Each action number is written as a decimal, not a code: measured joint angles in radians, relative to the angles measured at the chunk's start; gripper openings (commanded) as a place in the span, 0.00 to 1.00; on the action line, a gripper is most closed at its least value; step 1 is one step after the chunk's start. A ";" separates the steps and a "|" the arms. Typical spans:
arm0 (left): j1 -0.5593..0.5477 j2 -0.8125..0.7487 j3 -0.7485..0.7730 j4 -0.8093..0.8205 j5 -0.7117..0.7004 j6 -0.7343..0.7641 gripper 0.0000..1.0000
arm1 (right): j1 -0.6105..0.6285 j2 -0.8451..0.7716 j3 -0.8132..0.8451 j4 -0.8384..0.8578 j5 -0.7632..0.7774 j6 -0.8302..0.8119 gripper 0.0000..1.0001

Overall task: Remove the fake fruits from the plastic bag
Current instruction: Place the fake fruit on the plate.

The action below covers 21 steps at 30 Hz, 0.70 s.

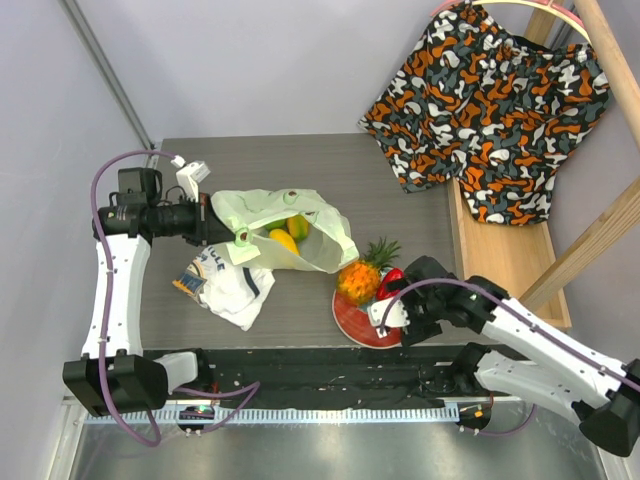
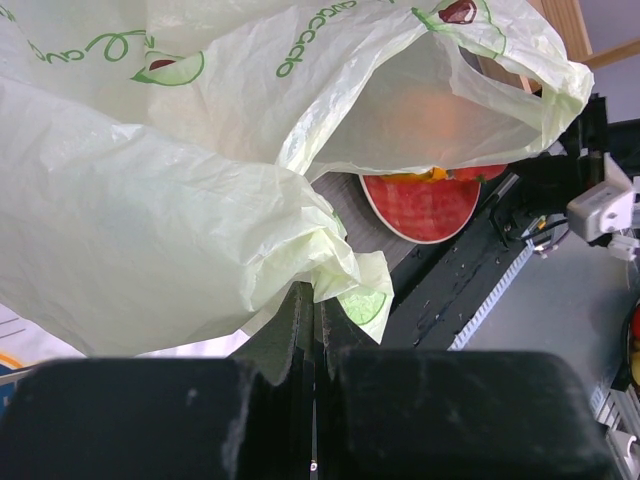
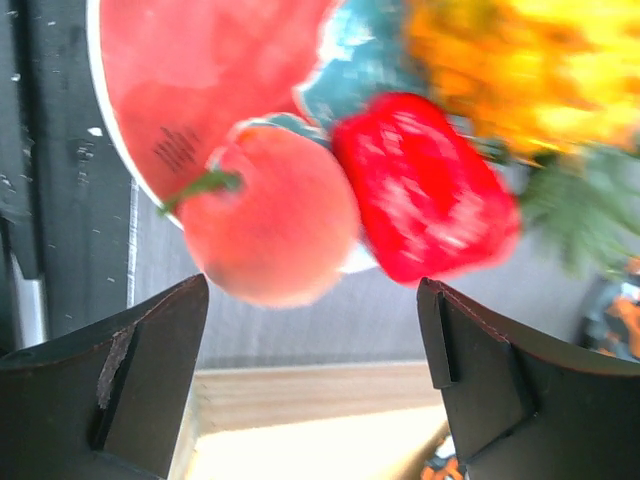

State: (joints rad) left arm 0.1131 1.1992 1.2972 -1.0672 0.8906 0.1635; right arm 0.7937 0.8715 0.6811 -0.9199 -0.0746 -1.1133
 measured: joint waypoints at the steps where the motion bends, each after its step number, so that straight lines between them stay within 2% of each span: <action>1: 0.000 0.000 0.000 0.000 0.000 0.000 0.00 | 0.000 -0.019 0.014 -0.013 0.005 -0.005 0.93; 6: 0.000 -0.008 -0.013 0.000 0.008 -0.001 0.00 | -0.002 -0.051 0.166 -0.024 0.026 -0.010 0.93; 11: 0.000 -0.028 -0.038 0.000 0.014 -0.011 0.00 | -0.004 0.028 0.333 0.052 0.013 0.039 0.90; 14: 0.000 -0.038 -0.044 0.005 0.014 -0.029 0.00 | -0.004 0.142 0.464 0.119 -0.026 0.120 0.75; 15: 0.000 -0.045 -0.052 0.009 0.014 -0.039 0.00 | -0.004 0.207 0.536 0.162 -0.060 0.163 0.63; 18: 0.000 -0.066 -0.077 0.021 0.021 -0.077 0.00 | -0.001 0.379 0.708 0.262 -0.154 0.283 0.44; 20: 0.000 -0.077 -0.090 0.021 0.030 -0.099 0.00 | 0.007 0.468 0.795 0.307 -0.208 0.354 0.38; 21: 0.000 -0.081 -0.093 0.021 0.034 -0.107 0.00 | 0.017 0.513 0.833 0.340 -0.235 0.393 0.30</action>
State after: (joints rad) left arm 0.1131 1.1179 1.2037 -1.0458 0.9249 0.0563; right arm 0.8104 1.3849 1.5143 -0.5797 -0.3096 -0.7204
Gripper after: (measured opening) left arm 0.012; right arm 0.429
